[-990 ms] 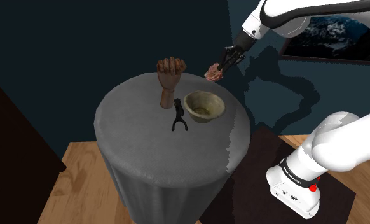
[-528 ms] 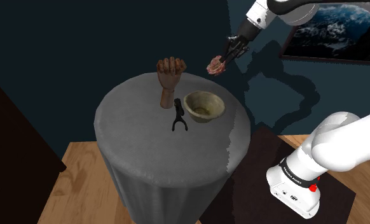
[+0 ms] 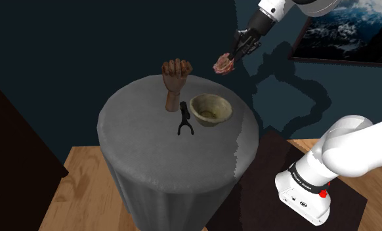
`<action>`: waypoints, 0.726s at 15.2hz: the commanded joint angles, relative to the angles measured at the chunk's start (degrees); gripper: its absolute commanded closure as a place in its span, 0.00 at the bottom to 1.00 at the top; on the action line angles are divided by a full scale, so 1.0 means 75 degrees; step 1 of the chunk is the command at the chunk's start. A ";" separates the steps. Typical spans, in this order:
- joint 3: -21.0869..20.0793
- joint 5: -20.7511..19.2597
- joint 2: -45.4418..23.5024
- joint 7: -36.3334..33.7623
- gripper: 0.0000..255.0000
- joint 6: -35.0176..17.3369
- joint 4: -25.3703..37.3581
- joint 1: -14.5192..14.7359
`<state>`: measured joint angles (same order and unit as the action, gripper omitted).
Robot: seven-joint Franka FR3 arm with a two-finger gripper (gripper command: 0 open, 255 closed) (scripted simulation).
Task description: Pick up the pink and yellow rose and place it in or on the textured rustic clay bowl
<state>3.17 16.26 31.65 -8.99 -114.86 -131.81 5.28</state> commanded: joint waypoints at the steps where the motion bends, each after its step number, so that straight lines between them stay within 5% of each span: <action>1: -0.0287 0.0038 0.0300 -0.0385 1.00 0.0092 -0.0110 0.0083; 11: -0.1617 0.0390 0.1329 -0.2087 1.00 0.0578 -0.0214 0.0513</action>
<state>-8.22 18.94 41.07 -23.64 -110.80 -133.40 8.88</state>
